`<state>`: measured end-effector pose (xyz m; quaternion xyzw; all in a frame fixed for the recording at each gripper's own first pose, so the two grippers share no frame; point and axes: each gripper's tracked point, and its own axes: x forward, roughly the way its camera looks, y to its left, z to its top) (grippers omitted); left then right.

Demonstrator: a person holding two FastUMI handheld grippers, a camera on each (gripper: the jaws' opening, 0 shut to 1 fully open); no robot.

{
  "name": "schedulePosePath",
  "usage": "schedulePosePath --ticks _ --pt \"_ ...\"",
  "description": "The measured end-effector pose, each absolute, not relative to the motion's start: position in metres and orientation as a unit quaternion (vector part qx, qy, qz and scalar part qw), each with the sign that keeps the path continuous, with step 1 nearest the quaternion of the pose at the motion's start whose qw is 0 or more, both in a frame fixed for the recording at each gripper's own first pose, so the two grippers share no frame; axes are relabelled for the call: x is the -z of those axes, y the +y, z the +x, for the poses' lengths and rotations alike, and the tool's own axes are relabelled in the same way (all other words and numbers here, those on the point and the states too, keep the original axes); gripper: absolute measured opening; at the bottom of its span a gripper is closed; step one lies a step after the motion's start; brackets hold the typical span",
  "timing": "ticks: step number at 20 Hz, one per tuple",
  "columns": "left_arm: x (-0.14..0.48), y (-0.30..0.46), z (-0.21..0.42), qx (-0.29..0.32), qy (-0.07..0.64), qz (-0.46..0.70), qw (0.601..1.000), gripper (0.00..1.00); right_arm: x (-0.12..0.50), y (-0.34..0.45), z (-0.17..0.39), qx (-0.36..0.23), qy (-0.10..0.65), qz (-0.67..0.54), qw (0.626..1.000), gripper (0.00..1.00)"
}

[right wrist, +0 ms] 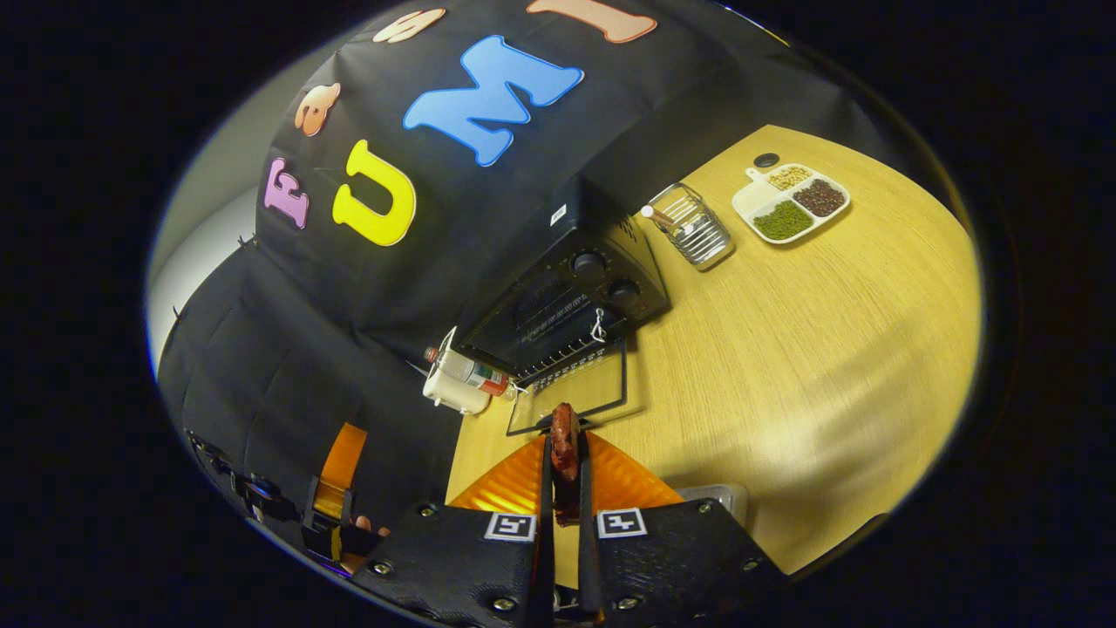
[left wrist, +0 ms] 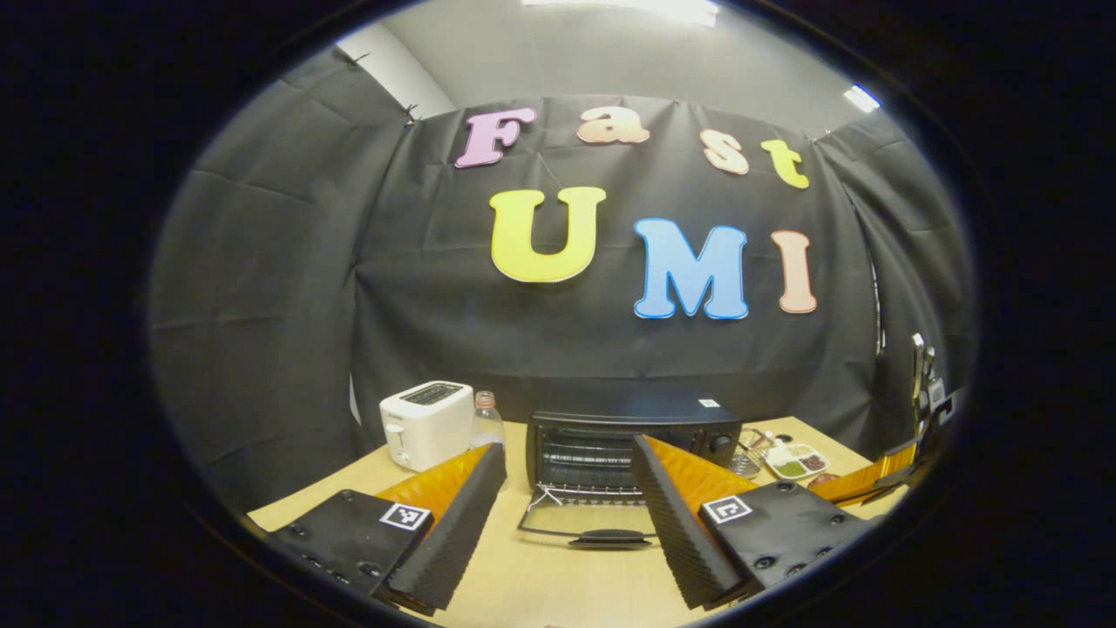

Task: Open the electric oven with the left hand, put the food in, and close the electric oven.

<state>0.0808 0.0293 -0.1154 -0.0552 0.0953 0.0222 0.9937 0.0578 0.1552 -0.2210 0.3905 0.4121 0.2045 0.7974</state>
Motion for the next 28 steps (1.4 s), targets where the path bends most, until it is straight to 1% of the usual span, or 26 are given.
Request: schedulePosePath --ticks 3,4,13,21,22,23,24,28 --pt "0.117 0.055 0.088 -0.033 0.096 -0.049 0.994 0.98 0.22 0.176 0.079 -0.207 0.406 0.399 0.796 0.11" --pt "0.118 0.064 0.091 -0.037 0.097 -0.048 0.993 1.0 0.221 0.183 0.085 -0.206 0.404 0.402 0.795 0.11" --pt "0.131 0.121 0.114 -0.057 0.105 -0.041 0.992 1.0 0.228 0.233 0.158 -0.177 0.368 0.436 0.802 0.11" --pt "0.143 0.154 0.121 -0.071 0.115 -0.045 0.99 1.0 0.246 0.282 0.205 -0.167 0.354 0.462 0.796 0.11" --pt "0.147 0.156 0.122 -0.073 0.118 -0.049 0.989 0.98 0.247 0.288 0.21 -0.165 0.352 0.462 0.797 0.11" --pt "0.15 0.158 0.121 -0.074 0.121 -0.054 0.988 0.98 0.248 0.293 0.216 -0.163 0.347 0.463 0.799 0.11" --pt "0.152 0.162 0.12 -0.075 0.125 -0.056 0.988 1.0 0.249 0.299 0.222 -0.161 0.34 0.467 0.801 0.11" --pt "0.16 0.174 0.119 -0.082 0.132 -0.059 0.986 1.0 0.261 0.315 0.25 -0.146 0.33 0.478 0.801 0.11"
